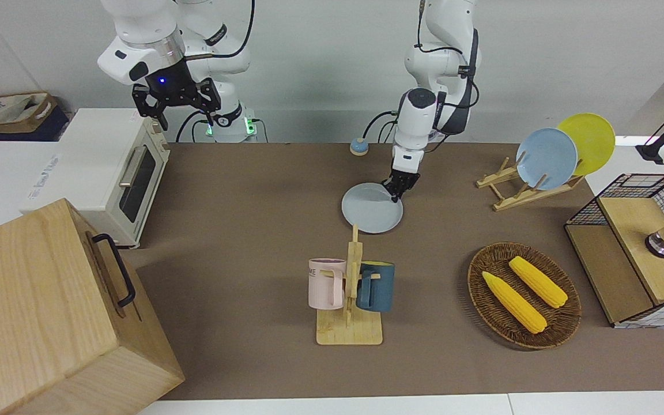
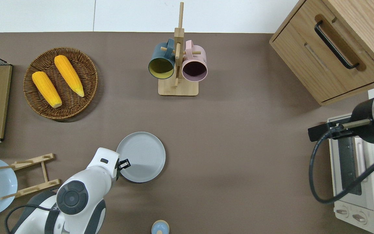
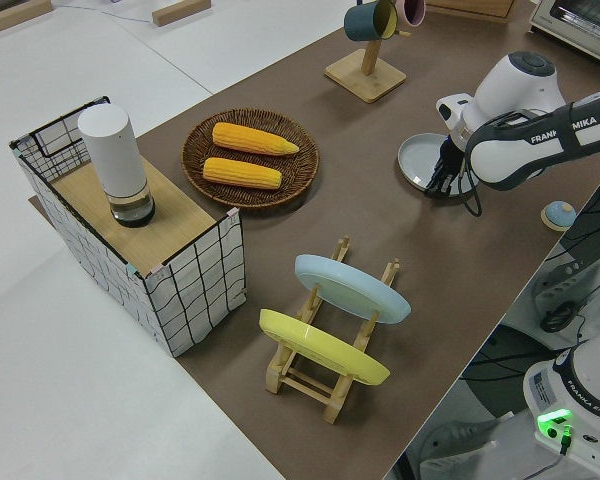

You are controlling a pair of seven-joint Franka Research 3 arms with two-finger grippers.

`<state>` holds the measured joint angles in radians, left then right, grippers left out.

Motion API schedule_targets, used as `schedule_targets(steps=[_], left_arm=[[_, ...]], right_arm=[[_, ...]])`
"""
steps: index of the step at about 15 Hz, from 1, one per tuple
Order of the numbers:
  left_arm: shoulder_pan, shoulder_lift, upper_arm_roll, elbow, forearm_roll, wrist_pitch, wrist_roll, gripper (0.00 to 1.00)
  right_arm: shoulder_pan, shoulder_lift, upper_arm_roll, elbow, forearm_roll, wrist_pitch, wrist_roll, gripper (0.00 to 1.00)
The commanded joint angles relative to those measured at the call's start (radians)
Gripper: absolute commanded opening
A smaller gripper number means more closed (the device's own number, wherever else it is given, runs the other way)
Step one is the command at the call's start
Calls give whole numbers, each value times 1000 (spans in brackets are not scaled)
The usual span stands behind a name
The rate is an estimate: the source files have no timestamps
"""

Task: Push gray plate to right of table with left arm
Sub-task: 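Push the gray plate with the left gripper toward the toaster oven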

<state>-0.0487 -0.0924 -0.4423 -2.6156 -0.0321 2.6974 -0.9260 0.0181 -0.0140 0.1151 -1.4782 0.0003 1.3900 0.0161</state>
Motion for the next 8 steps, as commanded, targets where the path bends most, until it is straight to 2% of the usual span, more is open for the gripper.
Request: schedule_targets(steps=[1,8], left_arm=[[-31,98,-41,67,78,1,-184,0],[-149,233,-46,216,282,-65,-537,0]], right_arm=[[-20,-3,17,9,4,-16,13,983],[-20,-3,17,9,6,-16,13,983]])
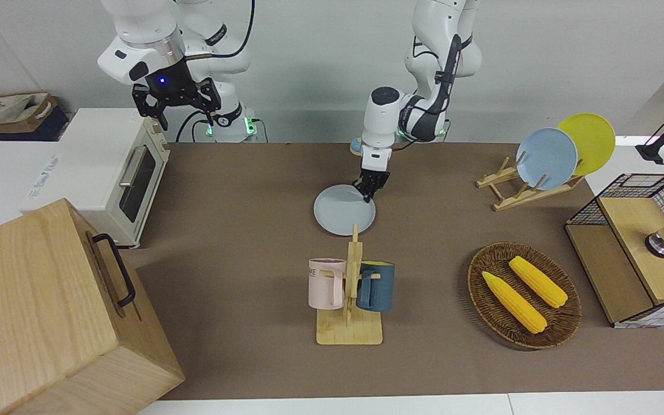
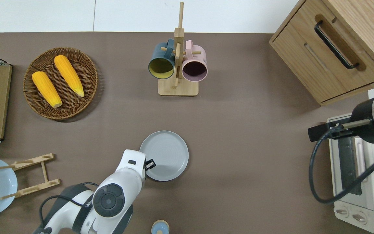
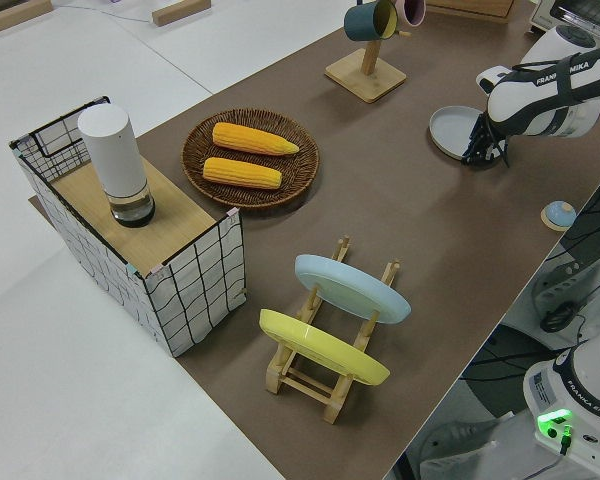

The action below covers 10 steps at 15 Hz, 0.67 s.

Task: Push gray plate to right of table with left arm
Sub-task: 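Push the gray plate with the left gripper toward the toaster oven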

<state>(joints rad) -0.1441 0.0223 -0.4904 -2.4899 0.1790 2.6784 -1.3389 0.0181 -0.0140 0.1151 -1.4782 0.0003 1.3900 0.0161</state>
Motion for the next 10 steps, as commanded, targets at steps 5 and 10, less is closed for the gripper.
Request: schedule_targets(steps=[5,10], left_arm=[[-132,223,3,216,210,-112,-336,0],[-190,281,3,304,260,-166,-437,0]], right_arm=[[-20,-3,15,9,6,-16,13,983],[-20,-3,15,9,4,-16,13,983]])
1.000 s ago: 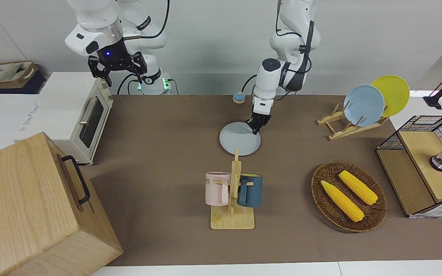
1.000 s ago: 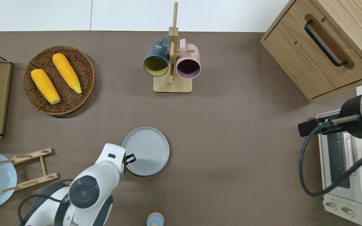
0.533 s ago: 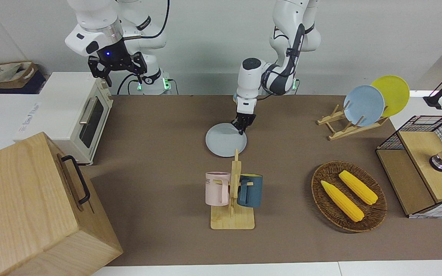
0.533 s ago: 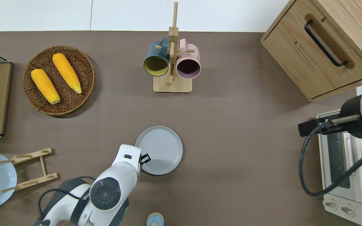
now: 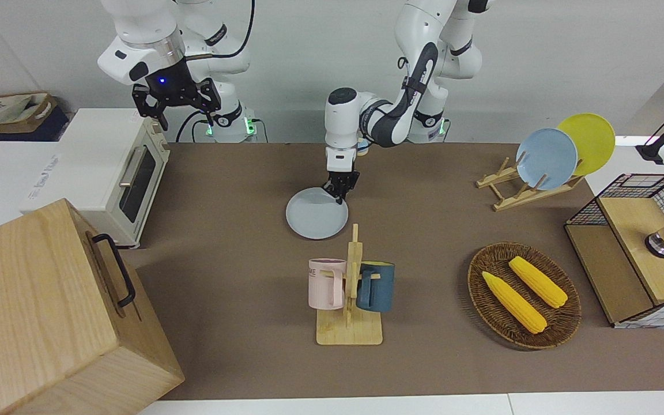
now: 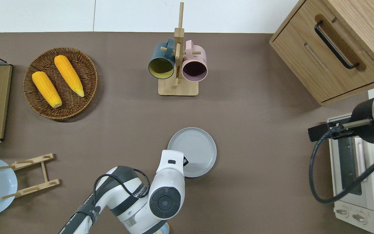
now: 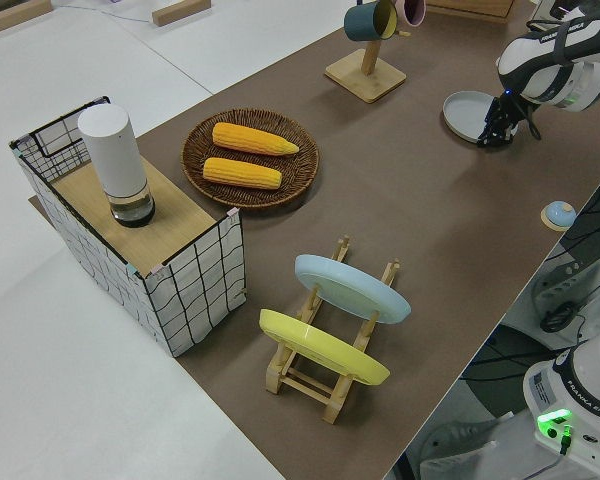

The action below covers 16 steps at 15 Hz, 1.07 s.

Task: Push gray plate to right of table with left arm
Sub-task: 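Push the gray plate with the left gripper toward the toaster oven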

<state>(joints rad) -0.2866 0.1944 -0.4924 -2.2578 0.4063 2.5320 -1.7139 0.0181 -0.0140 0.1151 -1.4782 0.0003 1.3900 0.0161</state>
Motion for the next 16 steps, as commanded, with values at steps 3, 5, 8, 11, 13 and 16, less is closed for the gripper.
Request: schedule_targets(steps=[3,5,8,11,13,16], left_arm=[[-65,125,5,104,32,-41,-78,0],[-69,137,5,127,32,-65,-81,0],[-68,137,5,127,32,-65,-76,197],[-57,131,14,129,51,-73,-26,734],[-57,123,15,136,49,-97,17,988],[-31,117,11,150,40,-137,60,991]], right_arm=[[-20,-3,17,9,6,-16,13,983],[-20,-3,15,9,6,-16,13,983],[-20,-3,15,9,4,-16,13,983],[-20,-3,15,9,4,-16,13,983],[-20,-3,17,9,6,-16,13,983],[-20,-3,15,9,6,-16,13,983]])
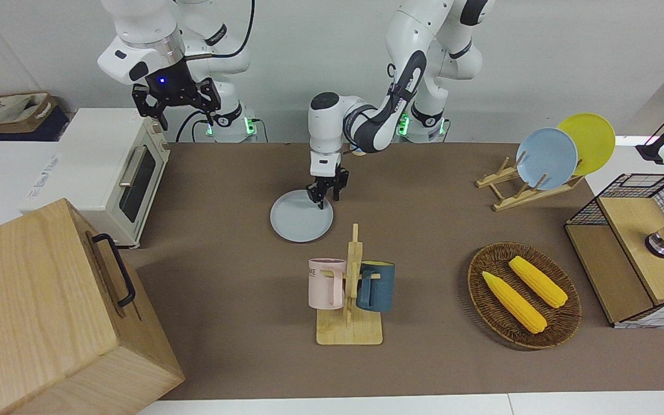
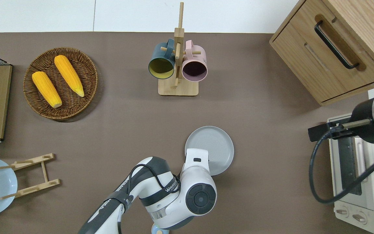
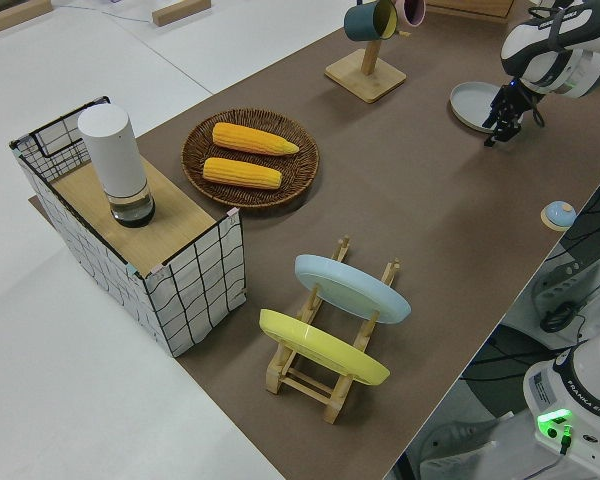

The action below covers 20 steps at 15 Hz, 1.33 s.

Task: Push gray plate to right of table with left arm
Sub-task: 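Push the gray plate with the left gripper toward the toaster oven, then lift the left gripper off the plate and pull it back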

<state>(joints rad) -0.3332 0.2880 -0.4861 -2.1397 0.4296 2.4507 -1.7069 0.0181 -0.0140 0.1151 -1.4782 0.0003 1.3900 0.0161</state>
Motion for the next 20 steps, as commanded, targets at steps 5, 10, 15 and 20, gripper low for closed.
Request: schedule_targets(steps=[5,10,15,20], left_arm=[[35,-39,12,64,-130,-157,254,991],[120,-173,15,86,-291,-329,606,991],[265,-242,21,159,-405,-522,913,991],[423,-291,23,227,-419,-702,1208,993]], right_arm=[[-20,-3,15,9,4,-16,13,983],[-20,-3,15,9,6,-16,13,983],[-20,-3,17,9,6,-16,13,983],[-20,-3,17,9,4,-16,13,983]])
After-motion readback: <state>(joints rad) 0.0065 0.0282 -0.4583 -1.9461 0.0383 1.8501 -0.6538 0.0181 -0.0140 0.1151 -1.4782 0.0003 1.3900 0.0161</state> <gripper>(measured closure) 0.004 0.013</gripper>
